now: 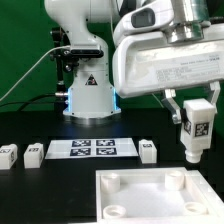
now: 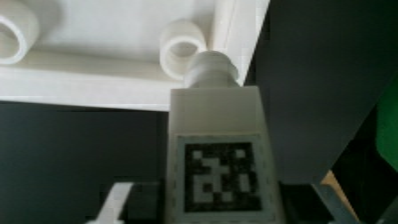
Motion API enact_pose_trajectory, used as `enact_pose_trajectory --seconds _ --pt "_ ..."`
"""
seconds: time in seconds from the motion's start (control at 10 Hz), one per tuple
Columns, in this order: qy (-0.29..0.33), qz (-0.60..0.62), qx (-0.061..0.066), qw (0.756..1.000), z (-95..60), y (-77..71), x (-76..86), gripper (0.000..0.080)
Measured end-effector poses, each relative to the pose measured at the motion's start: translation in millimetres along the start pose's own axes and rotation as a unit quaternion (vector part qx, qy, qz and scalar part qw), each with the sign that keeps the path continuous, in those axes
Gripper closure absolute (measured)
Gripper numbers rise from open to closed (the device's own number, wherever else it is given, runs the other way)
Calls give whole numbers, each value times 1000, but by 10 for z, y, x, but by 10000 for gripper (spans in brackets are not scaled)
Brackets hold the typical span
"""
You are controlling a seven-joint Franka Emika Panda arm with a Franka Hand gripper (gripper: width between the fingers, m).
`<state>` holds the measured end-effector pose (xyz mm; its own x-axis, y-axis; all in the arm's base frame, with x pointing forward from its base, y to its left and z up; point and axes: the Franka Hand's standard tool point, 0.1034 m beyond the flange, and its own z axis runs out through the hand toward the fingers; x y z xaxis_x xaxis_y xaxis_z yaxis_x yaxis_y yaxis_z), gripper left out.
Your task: Assemble one leg
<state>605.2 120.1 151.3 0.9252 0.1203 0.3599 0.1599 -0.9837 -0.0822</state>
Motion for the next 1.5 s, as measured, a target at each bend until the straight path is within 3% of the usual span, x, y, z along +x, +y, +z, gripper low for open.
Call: enact_pose_trajectory --seconds 0.3,0.5,1.0,1.3,1.5 --pt "0 0 0 1000 26 2 -16 508" --pt "30 1 -4 1000 238 78 -42 508" --pt "38 5 -4 999 453 147 33 508" --pt "37 3 -1 999 615 100 -45 508" --pt "45 4 -3 999 641 131 -42 508"
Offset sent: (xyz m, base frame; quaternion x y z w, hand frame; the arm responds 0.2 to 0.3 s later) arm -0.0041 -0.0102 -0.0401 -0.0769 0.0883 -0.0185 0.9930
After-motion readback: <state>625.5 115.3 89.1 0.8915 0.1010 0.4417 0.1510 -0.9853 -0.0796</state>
